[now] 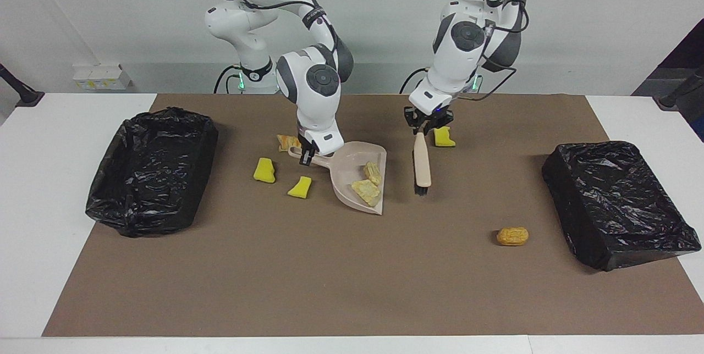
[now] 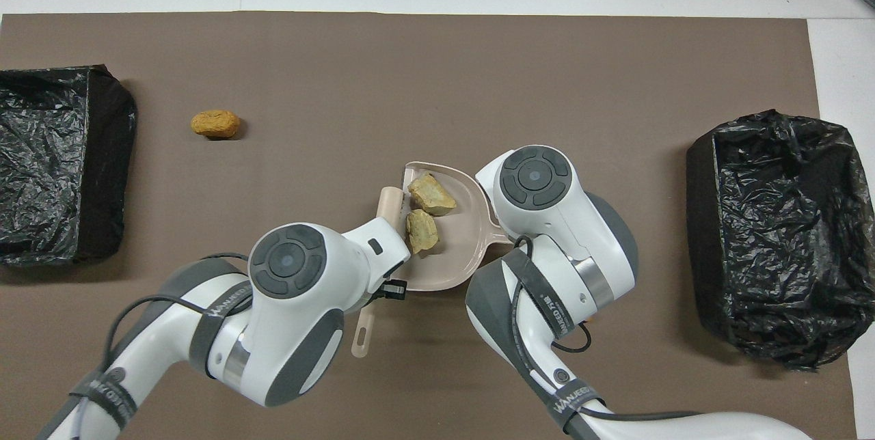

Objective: Sweep and dump trash in bin
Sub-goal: 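Sweep bread chunks into the dustpan with the brush in the left gripper, then sweep the far bread chunk into the dustpan with the left gripper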

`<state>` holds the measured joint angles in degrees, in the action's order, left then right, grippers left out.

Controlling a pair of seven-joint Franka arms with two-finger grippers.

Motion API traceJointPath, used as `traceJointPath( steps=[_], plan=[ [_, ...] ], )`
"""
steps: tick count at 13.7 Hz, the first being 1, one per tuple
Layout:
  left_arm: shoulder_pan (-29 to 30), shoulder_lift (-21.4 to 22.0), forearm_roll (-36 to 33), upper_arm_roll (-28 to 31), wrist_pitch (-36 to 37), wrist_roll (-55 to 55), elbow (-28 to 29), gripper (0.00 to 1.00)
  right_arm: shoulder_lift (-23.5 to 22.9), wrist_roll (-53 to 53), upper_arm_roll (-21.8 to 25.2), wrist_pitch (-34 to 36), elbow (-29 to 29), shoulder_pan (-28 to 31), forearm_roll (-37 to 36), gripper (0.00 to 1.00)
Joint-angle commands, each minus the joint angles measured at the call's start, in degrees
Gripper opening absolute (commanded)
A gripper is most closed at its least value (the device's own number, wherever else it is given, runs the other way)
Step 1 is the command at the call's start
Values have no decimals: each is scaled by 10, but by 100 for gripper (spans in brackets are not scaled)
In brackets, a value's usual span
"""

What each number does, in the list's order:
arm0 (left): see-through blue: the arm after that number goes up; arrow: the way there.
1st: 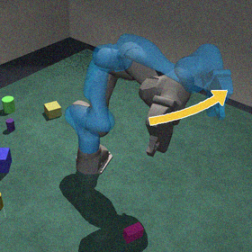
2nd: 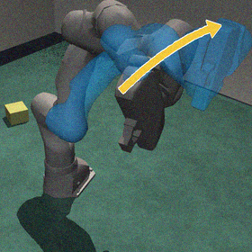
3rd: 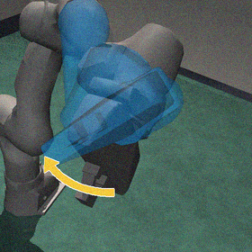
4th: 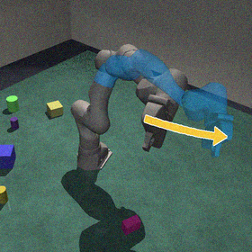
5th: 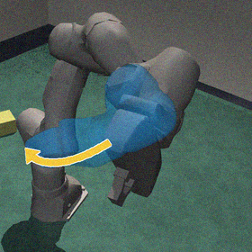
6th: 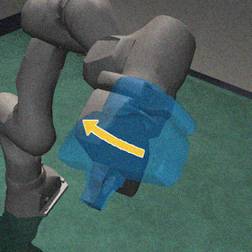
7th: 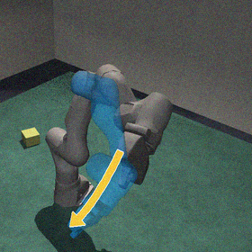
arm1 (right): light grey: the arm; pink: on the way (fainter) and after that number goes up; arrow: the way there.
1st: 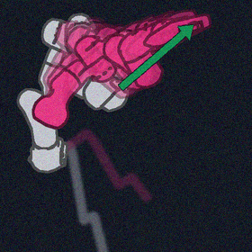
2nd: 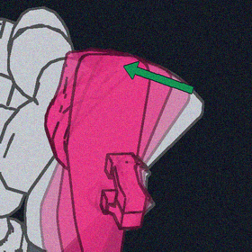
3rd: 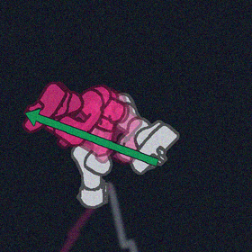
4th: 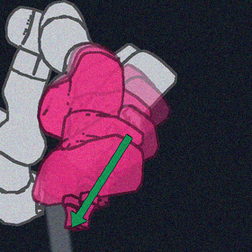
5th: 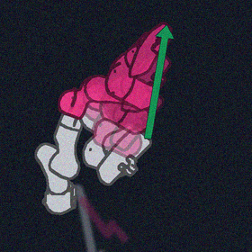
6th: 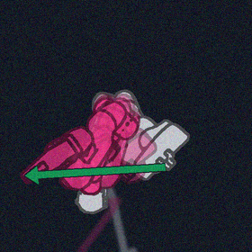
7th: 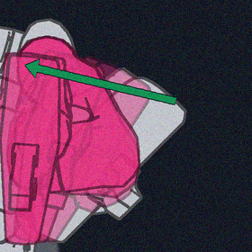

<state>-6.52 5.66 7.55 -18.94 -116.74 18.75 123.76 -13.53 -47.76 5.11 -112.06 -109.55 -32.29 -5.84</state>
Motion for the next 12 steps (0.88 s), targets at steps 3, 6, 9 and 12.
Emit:
traceJointPath(
  steps=[3, 6, 9, 12],
  plan=[
    [110, -49, -94, -5, -3, -1, -59, 0, 10, 17, -4, -22, -20, 5, 12, 0],
    [154, -135, -147, -2, -40, -48, -125, 0, 10, 18, -4, -22, -22, 4, 13, 0],
    [181, -215, -215, -1, -50, -77, -196, 0, 12, 19, -4, -33, -31, 4, 13, 0],
    [213, -260, -261, -1, -80, -86, -211, 0, 13, 19, -4, -34, -31, 4, 13, 0]
  ],
)
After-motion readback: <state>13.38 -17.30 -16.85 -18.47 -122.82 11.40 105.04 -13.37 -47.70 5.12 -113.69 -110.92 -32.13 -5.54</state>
